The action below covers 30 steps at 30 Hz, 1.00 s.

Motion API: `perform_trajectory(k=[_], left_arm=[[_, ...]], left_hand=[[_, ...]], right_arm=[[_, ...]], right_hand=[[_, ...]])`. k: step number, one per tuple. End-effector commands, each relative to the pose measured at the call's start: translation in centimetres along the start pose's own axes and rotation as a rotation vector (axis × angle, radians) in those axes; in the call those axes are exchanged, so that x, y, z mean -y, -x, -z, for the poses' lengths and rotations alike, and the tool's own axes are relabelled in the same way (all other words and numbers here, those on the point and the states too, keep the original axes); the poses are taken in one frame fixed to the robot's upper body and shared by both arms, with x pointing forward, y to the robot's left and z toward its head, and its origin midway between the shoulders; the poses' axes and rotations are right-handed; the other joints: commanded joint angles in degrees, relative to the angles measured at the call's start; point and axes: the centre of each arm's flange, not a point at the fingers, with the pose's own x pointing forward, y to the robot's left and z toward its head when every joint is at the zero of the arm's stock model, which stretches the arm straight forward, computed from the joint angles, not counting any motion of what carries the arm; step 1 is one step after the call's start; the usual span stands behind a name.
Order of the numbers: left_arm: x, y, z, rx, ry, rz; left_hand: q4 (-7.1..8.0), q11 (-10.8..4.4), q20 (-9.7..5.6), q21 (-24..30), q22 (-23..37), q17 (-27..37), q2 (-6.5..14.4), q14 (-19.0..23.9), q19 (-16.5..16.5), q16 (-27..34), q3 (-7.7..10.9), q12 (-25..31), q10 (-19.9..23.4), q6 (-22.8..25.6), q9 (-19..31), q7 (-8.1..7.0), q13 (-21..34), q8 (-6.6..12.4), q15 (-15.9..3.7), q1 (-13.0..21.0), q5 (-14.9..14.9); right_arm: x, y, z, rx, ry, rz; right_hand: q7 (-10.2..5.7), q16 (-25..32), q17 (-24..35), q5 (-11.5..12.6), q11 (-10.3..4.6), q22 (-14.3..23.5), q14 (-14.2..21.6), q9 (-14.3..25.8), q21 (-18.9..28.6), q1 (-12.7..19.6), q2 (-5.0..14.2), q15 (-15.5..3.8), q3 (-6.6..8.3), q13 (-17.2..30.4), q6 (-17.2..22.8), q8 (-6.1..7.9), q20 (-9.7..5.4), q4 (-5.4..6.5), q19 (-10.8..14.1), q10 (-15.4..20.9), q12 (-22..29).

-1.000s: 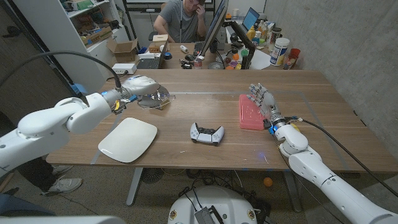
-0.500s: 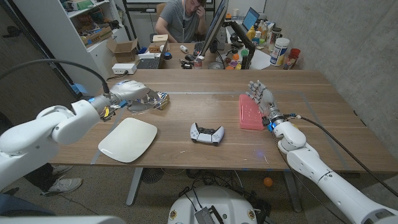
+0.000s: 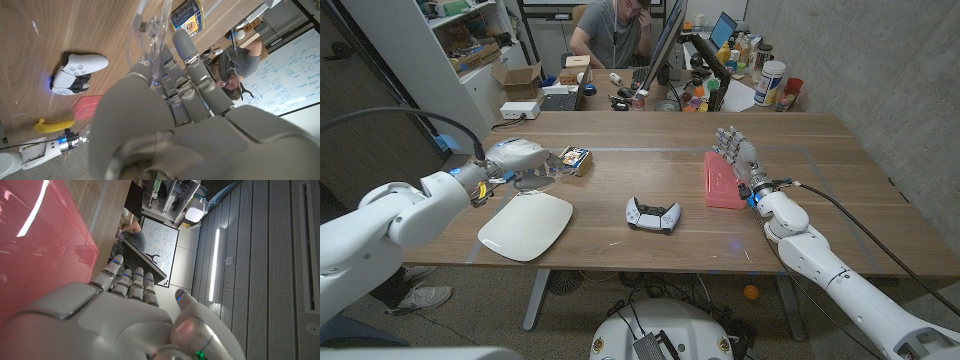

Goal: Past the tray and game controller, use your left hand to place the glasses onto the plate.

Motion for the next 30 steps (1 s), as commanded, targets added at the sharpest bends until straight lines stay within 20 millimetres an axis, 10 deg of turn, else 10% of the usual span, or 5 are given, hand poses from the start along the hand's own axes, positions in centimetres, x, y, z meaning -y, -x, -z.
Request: perform_trajectory(k=[1,30], left_arm=[[0.8,2.4,-0.4,-0.074,-0.015,0.034],[4.6,1.8,1.2,-0.086,0.006,0.233]], left_hand=[[0.12,-3.83,-3.63,0.48,-0.05,0.36,2.88,2.65,-0.38,0.45,0.18,-0.14,4.28,0.70,0.04,-0.11,0.14,0.00,-2.15,2.62,0.34],[0.46,-3.55,-3.73,1.37,-0.22,0.86,2.54,3.00,-1.34,0.26,-0.17,-1.02,3.88,0.55,0.08,-0.33,0.39,-0.48,-2.12,1.65,0.44]], right_arm=[[-0.1,-1.2,-0.4,0.010,-0.010,-0.023],[-0.6,-1.2,0.2,-0.032,0.017,-0.033]], right_hand=[[0.10,-0.11,-0.06,0.22,0.02,0.21,0.38,0.18,0.03,-0.36,2.51,-0.12,0.01,0.26,0.59,-0.22,0.11,-0.11,0.08,0.56,-0.07],[0.22,-0.09,-0.09,0.21,0.00,0.20,0.56,0.18,0.02,-0.35,2.21,-0.13,-0.13,0.26,0.41,-0.28,0.19,-0.19,0.10,0.59,-0.07]])
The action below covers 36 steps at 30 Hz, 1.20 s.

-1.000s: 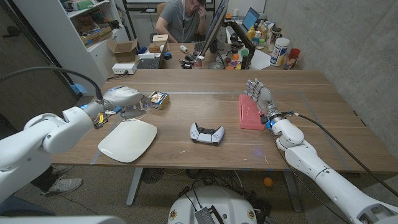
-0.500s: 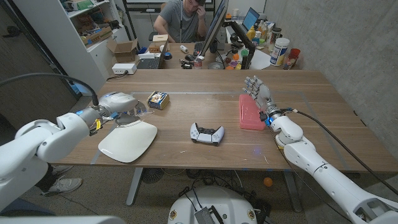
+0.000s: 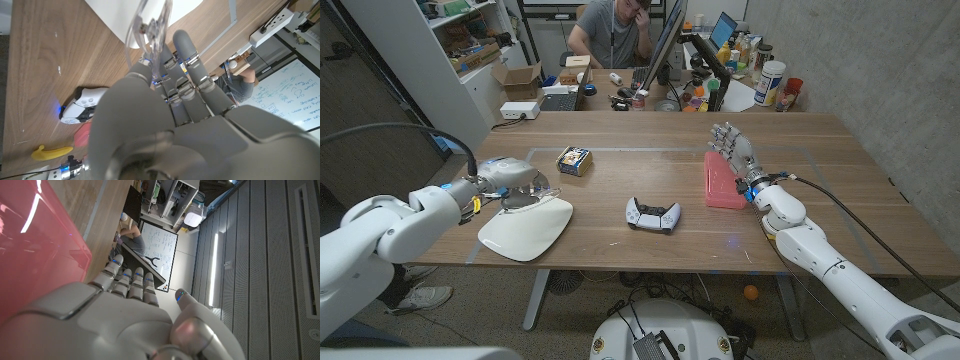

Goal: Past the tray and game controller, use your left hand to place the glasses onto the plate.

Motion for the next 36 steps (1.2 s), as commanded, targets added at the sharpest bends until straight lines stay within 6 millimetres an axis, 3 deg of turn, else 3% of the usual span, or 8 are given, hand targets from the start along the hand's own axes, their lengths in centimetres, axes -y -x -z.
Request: perform_trajectory(k=[1,20,36], left_arm=[[1.6,-0.9,0.7,-0.010,0.003,0.076],[2.4,-1.2,0.5,0.002,-0.042,0.155],[4.9,-2.6,0.9,-0.002,-0.083,0.216]], left_hand=[[0.32,-3.06,-4.14,0.43,0.02,0.23,2.43,2.68,-0.38,0.00,0.11,-0.17,3.03,-0.02,0.15,0.05,0.28,-0.27,-2.40,1.67,0.39],[0.44,-3.24,-4.10,0.93,-0.06,0.48,2.35,2.71,-0.88,-0.24,0.03,-0.54,3.16,0.13,0.20,-0.08,0.49,-0.43,-2.42,1.23,0.64],[0.44,-3.24,-4.04,1.32,-0.10,0.72,2.40,2.84,-1.29,-0.35,0.07,-0.74,3.43,0.21,0.25,-0.24,0.71,-0.56,-2.41,1.08,0.78]], right_arm=[[-0.3,0.2,0.4,-0.022,0.017,0.006],[-0.4,-0.3,0.9,-0.031,0.020,0.010],[-0.1,-0.4,1.0,-0.049,0.033,0.029]], right_hand=[[0.18,-0.08,0.21,0.21,0.02,0.20,0.38,0.18,0.03,-0.35,2.21,0.09,-0.13,0.27,0.42,-0.27,0.21,-0.19,0.12,0.59,-0.07],[0.19,-0.08,0.22,0.21,-0.02,0.20,0.42,0.18,0.02,-0.41,2.09,0.11,-0.25,0.27,0.26,-0.31,0.10,-0.18,0.11,0.41,-0.13],[0.15,-0.09,0.23,0.24,-0.06,0.20,0.40,0.18,-0.01,-0.43,2.19,0.11,-0.26,0.27,0.26,-0.29,0.13,-0.14,0.04,0.35,-0.14]])
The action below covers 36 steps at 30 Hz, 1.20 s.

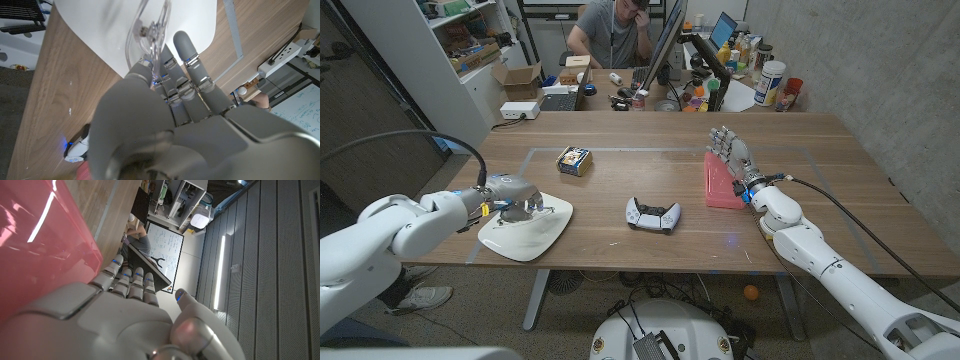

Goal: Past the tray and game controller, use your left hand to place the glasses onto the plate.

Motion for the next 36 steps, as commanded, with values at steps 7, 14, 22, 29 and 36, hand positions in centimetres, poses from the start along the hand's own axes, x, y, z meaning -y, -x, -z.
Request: perform_trajectory(k=[7,14,22,29,36], left_arm=[[1.9,-2.1,0.1,-0.005,-0.115,0.046],[2.2,-3.0,0.4,-0.011,-0.142,0.048],[2.6,-4.2,0.1,0.002,-0.142,0.058],[2.5,-4.7,-0.1,0.014,-0.158,0.055],[2.3,-5.3,0.1,0.012,-0.166,0.080]], left_hand=[[0.09,-3.17,-4.16,0.66,0.15,0.27,1.87,2.56,-0.74,0.14,0.26,-0.48,3.13,0.16,0.25,-0.17,0.35,-0.25,-2.36,1.51,0.42],[0.12,-3.12,-4.13,0.83,0.14,0.31,1.97,2.38,-0.84,-0.02,0.33,-0.64,3.04,0.00,0.27,-0.22,0.43,-0.37,-2.36,1.47,0.47],[0.11,-3.13,-4.07,1.00,0.11,0.41,2.13,2.43,-0.98,-0.07,0.44,-0.78,3.08,-0.30,0.30,-0.29,0.48,-0.57,-2.35,1.48,0.52],[0.14,-2.98,-4.01,1.20,0.09,0.46,2.18,2.33,-1.00,-0.20,0.50,-0.92,3.04,-0.25,0.33,-0.29,0.56,-0.61,-2.34,1.40,0.53],[0.51,-2.89,-3.66,1.29,0.00,0.41,2.02,1.47,-1.87,-0.84,0.38,-1.51,2.16,-2.25,0.30,-0.16,0.73,-1.63,-2.18,0.59,0.47]], right_arm=[[0.2,-0.2,0.4,-0.020,0.008,0.022],[0.2,-0.4,0.5,-0.025,0.013,0.029],[0.4,-0.8,0.4,-0.029,0.018,0.035],[0.6,-0.9,0.5,-0.029,0.020,0.043],[0.7,-1.1,0.6,-0.030,0.020,0.048]], right_hand=[[0.15,-0.09,0.07,0.24,-0.11,0.20,0.41,0.18,-0.01,-0.44,2.20,0.12,-0.04,0.27,0.25,0.10,0.11,0.11,0.02,0.32,-0.14],[0.20,-0.10,0.07,0.25,-0.06,0.20,0.39,0.18,-0.01,-0.43,2.21,0.16,-0.04,0.27,0.25,0.11,0.06,0.11,0.02,0.36,-0.12],[0.16,-0.07,0.07,0.27,-0.14,0.20,0.48,0.18,-0.02,-0.42,2.23,0.13,-0.05,0.27,0.22,0.11,-0.01,0.10,-0.02,0.31,-0.14],[0.15,-0.10,0.07,0.27,-0.21,0.20,0.43,0.18,-0.01,-0.41,2.23,0.10,-0.06,0.27,0.19,0.11,0.03,0.10,0.00,0.31,-0.13],[0.15,-0.11,0.06,0.28,-0.26,0.20,0.42,0.18,-0.01,-0.41,2.22,0.08,-0.07,0.27,0.22,0.13,0.05,0.09,0.01,0.28,-0.14]])
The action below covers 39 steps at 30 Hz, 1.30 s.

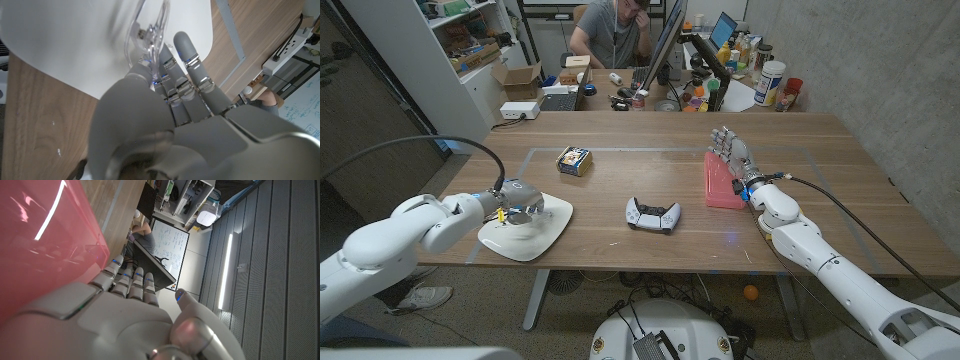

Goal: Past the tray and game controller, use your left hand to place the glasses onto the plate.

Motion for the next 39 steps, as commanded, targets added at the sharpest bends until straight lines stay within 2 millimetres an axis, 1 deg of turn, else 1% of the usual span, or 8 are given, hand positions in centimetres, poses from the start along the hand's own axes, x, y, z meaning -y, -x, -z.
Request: perform_trajectory(k=[1,7,10,12,14,17,30,39], left_arm=[[0.1,-1.0,0.1,0.006,-0.018,0.037],[-0.1,-1.5,0.3,0.005,-0.011,0.057],[-0.2,-1.6,0.3,0.009,-0.017,0.060],[-0.3,-1.7,0.3,0.014,-0.018,0.062],[-0.4,-1.6,0.4,0.018,-0.029,0.052],[-0.7,-1.4,-0.1,0.013,-0.100,0.019],[-1.5,-1.2,0.3,-0.009,-0.092,0.000],[-2.1,-1.1,0.5,-0.016,-0.083,-0.014]], left_hand=[[0.86,-2.61,-3.65,0.26,-0.10,-0.17,1.48,0.25,-1.58,-1.04,0.06,-1.11,1.16,-2.60,-0.20,0.22,-0.13,-1.45,-1.51,-0.18,0.06],[4.51,-2.44,-3.38,-0.23,-0.66,-0.45,-0.89,-0.02,-1.02,-1.62,-2.76,-1.89,2.11,-2.96,-0.89,-0.06,-1.11,-2.28,-1.11,-7.28,0.05],[7.22,-1.93,-3.29,-0.87,-0.84,-0.57,-3.79,0.89,0.41,-1.47,-5.61,-2.10,3.33,-2.43,-1.43,0.06,-1.86,-2.60,-0.90,-12.83,0.26],[8.01,-1.80,-3.12,-1.19,-0.88,-0.66,-4.62,0.96,0.77,-1.52,-6.38,-2.39,3.35,-2.44,-1.63,0.22,-2.26,-2.80,-0.83,-14.34,0.41],[10.35,-1.70,-2.83,-1.93,-0.96,-0.74,-5.88,1.69,1.72,-1.30,-8.17,-2.53,4.68,-1.77,-2.01,-0.24,-3.11,-2.91,-0.72,-18.44,0.53],[12.43,-1.52,-2.08,-3.22,-1.08,-0.98,-7.45,2.47,2.35,-1.05,-9.99,-2.99,5.97,-2.44,-2.50,-0.78,-4.13,-3.38,-0.69,-22.13,0.66],[15.95,-0.49,-1.49,-5.67,-1.06,-1.58,-8.83,3.29,3.20,-0.78,-12.86,-4.59,6.20,-4.82,-2.89,-0.53,-5.50,-3.90,-0.64,-28.59,0.70],[16.22,-0.09,-0.32,-7.33,-0.99,-2.83,-9.02,1.40,2.95,-2.07,-13.60,-6.96,3.18,-5.26,-3.03,-0.78,-6.49,-3.72,-0.86,-29.92,1.01]], right_arm=[[0.2,-0.4,0.2,-0.002,0.000,0.012],[0.3,-0.7,0.3,-0.004,0.000,0.013],[0.3,-0.8,0.4,-0.006,-0.002,0.013],[0.3,-0.8,0.5,-0.007,-0.002,0.014],[0.3,-0.8,0.5,-0.007,-0.005,0.015],[0.3,-0.8,0.6,-0.008,-0.006,0.018],[0.5,-1.0,0.5,-0.003,-0.005,0.022],[0.5,-1.3,0.7,-0.003,-0.006,0.020]], right_hand=[[0.11,-0.10,0.08,0.28,-0.23,0.20,0.43,0.18,-0.02,-0.41,2.22,0.08,-0.07,0.27,0.24,0.14,0.02,0.09,-0.01,0.28,-0.14],[0.16,-0.07,0.08,0.28,-0.14,0.20,0.53,0.18,-0.01,-0.41,2.21,0.21,-0.08,0.28,0.22,0.13,0.06,0.09,0.00,0.30,-0.12],[0.21,-0.07,0.08,0.26,-0.13,0.20,0.51,0.19,-0.01,-0.46,2.04,0.30,-0.18,0.27,0.23,0.14,0.13,0.08,0.01,0.31,-0.12],[0.26,-0.06,0.09,0.25,-0.05,0.20,0.53,0.19,-0.01,-0.48,1.97,0.31,-0.23,0.27,0.21,0.13,0.15,0.08,0.00,0.32,-0.11],[0.23,-0.07,0.09,0.25,-0.08,0.20,0.51,0.19,-0.02,-0.51,1.91,0.28,-0.28,0.28,0.19,0.12,0.14,0.08,-0.02,0.31,-0.12],[0.21,-0.06,0.10,0.24,-0.03,0.20,0.54,0.19,-0.02,-0.55,1.86,0.28,-0.33,0.28,0.19,0.13,0.17,0.10,-0.02,0.31,-0.12],[0.06,-0.03,0.13,0.26,-0.21,0.20,0.59,0.19,-0.03,-0.64,1.89,0.22,-0.42,0.28,0.17,0.13,0.11,0.18,-0.06,0.22,-0.14],[0.01,-0.04,0.13,0.28,-0.21,0.20,0.56,0.19,-0.05,-0.68,1.97,0.21,-0.44,0.28,0.14,0.13,0.05,0.22,-0.12,0.20,-0.14]])
